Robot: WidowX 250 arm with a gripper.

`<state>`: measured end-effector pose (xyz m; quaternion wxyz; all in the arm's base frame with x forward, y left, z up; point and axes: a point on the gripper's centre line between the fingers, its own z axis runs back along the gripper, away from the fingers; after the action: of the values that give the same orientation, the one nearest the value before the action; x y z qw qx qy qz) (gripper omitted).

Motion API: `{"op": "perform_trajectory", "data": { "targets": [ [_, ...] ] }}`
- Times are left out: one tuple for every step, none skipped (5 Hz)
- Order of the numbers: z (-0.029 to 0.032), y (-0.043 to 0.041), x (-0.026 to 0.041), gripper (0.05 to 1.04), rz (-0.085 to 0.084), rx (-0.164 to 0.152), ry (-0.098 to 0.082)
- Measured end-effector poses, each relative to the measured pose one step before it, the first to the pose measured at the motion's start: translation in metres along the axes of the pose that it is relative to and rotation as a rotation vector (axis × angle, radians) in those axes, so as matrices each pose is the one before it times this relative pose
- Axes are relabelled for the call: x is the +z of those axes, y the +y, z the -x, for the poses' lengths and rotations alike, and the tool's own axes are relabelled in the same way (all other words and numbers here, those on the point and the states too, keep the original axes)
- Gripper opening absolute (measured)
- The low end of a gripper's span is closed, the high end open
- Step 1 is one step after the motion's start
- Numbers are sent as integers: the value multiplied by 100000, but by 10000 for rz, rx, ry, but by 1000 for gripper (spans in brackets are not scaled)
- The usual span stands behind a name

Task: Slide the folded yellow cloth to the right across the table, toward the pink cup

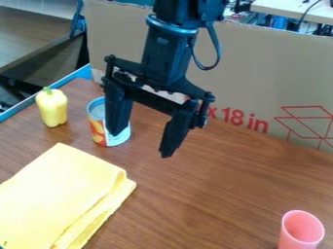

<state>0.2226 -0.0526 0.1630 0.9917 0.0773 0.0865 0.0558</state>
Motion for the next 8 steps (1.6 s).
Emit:
{"op": "perform_trajectory", "data": {
  "targets": [
    [63,-12,-540,1004,-56,-158,177],
    [761,4602,-989,1004,-95,-846,-377],
    [291,3798,-1310,1004,-705,-640,141],
    [630,2890,-2361,1004,-351,138,597],
    [-148,1731,-2133,1004,-366,91,189],
    [-223,769,-2481,1004,-287,-344,260],
    [-516,-235,-2668,1004,194,-304,-233],
    [-912,-1240,-2833,1004,236,-402,27]
  ]
}}
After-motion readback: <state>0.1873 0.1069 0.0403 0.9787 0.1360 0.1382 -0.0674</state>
